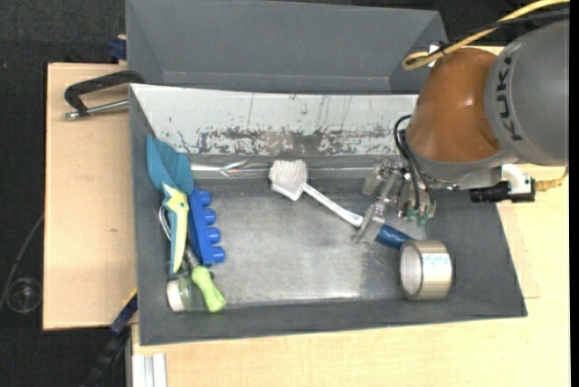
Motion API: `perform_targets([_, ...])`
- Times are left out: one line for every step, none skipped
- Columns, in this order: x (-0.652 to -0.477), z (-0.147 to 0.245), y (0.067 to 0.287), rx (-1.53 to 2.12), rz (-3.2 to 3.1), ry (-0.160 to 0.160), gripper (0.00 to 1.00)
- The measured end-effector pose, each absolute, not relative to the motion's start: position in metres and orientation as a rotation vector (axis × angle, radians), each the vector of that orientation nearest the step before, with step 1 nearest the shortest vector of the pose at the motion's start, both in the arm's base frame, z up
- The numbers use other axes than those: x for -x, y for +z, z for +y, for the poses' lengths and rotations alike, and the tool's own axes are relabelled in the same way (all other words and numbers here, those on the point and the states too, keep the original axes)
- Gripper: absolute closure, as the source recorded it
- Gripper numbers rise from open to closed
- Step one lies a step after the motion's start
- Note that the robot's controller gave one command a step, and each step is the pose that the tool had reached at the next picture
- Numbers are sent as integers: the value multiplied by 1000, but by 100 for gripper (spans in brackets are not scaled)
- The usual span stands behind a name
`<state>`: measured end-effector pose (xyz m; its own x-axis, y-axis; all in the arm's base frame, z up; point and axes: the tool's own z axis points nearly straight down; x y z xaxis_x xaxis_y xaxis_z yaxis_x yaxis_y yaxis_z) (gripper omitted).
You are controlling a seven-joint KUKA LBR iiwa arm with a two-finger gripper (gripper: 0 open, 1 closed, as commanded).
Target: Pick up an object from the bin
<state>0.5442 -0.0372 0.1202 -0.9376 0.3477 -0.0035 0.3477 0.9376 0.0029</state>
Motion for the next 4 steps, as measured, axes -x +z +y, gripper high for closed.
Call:
perform_targets([-544, -59, 133, -456, 3100, 3, 0])
perform_targets([-549, -19, 73, -698, 3057, 7, 0])
perform_targets([-529, -67, 71, -652, 3064, 5, 100])
perform_targets([-529, -67, 71, -651, 3064, 5, 100])
